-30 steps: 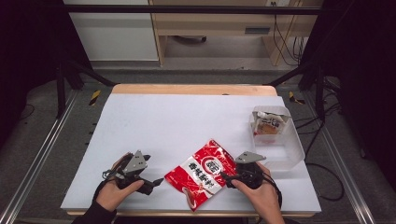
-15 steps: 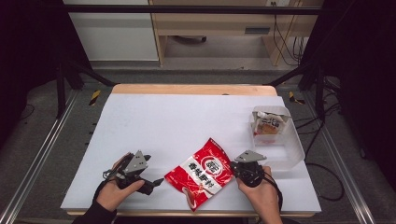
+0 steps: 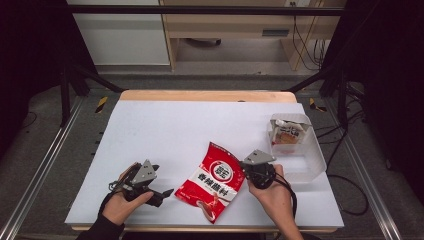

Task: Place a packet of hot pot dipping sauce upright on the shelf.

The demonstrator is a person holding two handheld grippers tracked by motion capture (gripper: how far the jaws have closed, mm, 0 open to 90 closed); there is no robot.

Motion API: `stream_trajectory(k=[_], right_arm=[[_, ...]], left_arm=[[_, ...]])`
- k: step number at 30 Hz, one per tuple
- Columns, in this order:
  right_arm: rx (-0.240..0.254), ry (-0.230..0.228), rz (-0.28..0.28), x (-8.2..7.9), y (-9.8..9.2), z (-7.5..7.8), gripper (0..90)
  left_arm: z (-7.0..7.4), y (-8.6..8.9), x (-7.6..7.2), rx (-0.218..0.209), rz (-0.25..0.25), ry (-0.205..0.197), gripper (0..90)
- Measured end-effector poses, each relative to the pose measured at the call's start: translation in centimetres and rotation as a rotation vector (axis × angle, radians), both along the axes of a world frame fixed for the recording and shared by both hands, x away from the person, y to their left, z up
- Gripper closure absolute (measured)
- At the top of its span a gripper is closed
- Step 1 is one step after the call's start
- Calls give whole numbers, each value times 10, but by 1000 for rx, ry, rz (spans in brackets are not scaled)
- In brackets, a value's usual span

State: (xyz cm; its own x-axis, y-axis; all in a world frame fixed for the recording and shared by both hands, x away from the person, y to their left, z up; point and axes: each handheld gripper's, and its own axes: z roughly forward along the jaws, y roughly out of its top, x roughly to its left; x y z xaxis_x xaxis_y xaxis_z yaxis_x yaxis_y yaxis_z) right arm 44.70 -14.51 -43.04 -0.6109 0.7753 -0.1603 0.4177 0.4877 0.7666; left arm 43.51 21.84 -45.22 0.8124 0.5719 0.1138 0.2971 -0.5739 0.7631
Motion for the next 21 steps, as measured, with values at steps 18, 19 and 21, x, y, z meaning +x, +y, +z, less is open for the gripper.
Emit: stream_trajectory(k=[18,19,21], right_arm=[[4,-103,119,32,43,23,900],[4,-107,125,31,44,24,900],[14,-118,127,29,44,28,900]], left_arm=[[2,5,9,-13,61,6,77],[3,5,9,-11,58,3,80],[4,5,9,-15,58,-1,90]])
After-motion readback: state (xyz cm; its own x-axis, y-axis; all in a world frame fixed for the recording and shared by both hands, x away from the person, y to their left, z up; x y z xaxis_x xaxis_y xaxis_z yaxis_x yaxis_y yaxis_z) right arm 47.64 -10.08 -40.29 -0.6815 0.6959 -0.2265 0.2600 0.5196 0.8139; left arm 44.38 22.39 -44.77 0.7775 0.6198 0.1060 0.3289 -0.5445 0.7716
